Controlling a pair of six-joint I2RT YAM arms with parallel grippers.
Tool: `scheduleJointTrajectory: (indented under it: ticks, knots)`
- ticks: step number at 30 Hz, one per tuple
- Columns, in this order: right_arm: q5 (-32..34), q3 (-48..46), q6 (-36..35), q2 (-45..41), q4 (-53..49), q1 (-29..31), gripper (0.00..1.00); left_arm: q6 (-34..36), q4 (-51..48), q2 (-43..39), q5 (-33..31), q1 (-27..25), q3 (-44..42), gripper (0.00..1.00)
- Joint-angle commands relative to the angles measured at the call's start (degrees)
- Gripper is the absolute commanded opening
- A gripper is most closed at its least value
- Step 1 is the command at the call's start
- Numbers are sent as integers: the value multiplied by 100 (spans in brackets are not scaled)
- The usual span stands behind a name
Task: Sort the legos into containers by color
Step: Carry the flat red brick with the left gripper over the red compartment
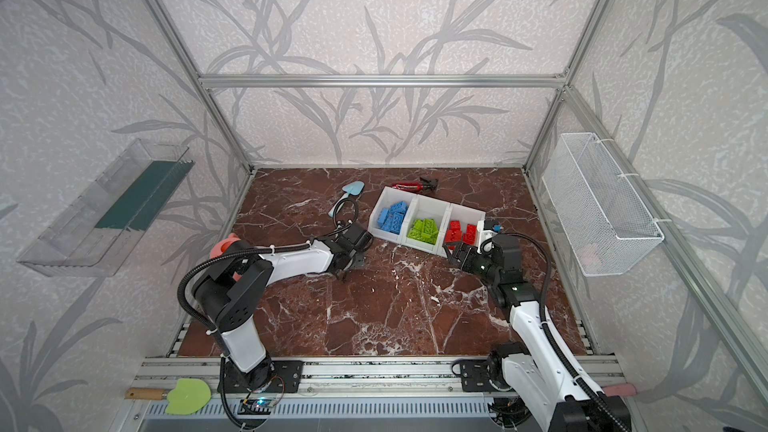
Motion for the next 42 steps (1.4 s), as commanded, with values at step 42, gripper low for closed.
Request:
scheduleJointTrajectory:
  ticks: [42]
  knots:
    - [-323, 123, -404, -3064, -1601, 76, 86, 2154, -1307, 2046, 2697, -1313, 5517, 31]
